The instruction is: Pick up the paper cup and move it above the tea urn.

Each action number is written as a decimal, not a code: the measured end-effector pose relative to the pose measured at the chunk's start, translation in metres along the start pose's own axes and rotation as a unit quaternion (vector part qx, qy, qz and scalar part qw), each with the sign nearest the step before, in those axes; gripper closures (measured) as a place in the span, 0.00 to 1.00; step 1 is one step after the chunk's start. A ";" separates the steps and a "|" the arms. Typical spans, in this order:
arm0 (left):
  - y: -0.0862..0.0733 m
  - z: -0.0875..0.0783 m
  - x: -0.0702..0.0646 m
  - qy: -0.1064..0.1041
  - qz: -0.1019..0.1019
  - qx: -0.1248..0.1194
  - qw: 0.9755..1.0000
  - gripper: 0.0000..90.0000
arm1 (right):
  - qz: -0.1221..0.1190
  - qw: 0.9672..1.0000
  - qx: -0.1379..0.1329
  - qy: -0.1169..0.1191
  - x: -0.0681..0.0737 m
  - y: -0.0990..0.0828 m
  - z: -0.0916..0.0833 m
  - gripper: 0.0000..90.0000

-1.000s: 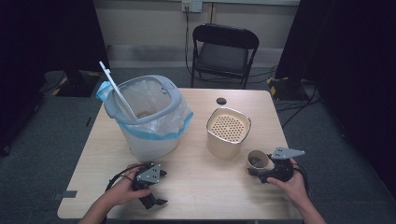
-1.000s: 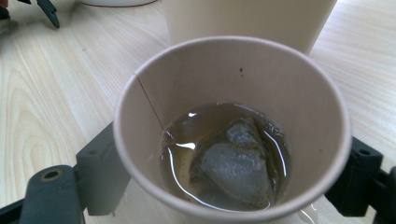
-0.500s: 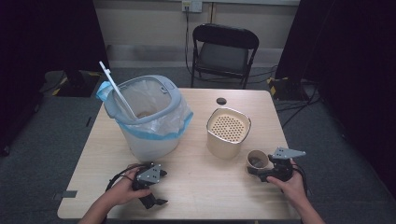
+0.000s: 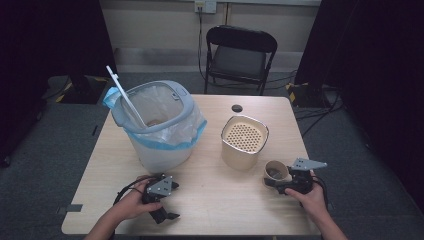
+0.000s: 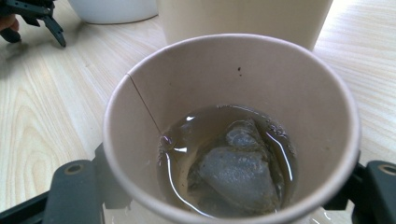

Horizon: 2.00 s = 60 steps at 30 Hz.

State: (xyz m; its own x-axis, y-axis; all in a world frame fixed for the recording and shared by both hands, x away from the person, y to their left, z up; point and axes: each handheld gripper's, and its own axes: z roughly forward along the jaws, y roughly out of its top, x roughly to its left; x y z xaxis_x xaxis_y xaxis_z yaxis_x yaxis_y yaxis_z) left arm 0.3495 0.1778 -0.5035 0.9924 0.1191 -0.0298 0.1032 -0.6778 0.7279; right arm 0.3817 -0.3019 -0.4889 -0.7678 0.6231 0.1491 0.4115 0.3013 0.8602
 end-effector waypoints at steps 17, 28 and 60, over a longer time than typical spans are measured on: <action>0.000 0.000 0.000 0.000 0.002 0.001 1.000 0.00 | -0.032 0.999 0.014 -0.041 -0.014 0.032 -0.008 0.29; 0.001 0.000 0.000 0.000 0.002 0.005 1.000 0.00 | -0.040 0.996 0.023 -0.070 -0.042 0.056 -0.008 0.30; 0.001 -0.001 0.000 0.001 0.003 0.007 1.000 0.00 | -0.060 0.994 0.012 -0.087 -0.094 0.118 0.015 0.30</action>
State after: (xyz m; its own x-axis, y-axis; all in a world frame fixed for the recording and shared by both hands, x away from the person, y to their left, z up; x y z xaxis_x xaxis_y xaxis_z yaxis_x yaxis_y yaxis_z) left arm 0.3500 0.1777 -0.5025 0.9929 0.1164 -0.0246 0.0986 -0.6892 0.7178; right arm 0.5101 -0.3146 -0.4083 -0.7159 0.6969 -0.0421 0.3354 0.3962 0.8547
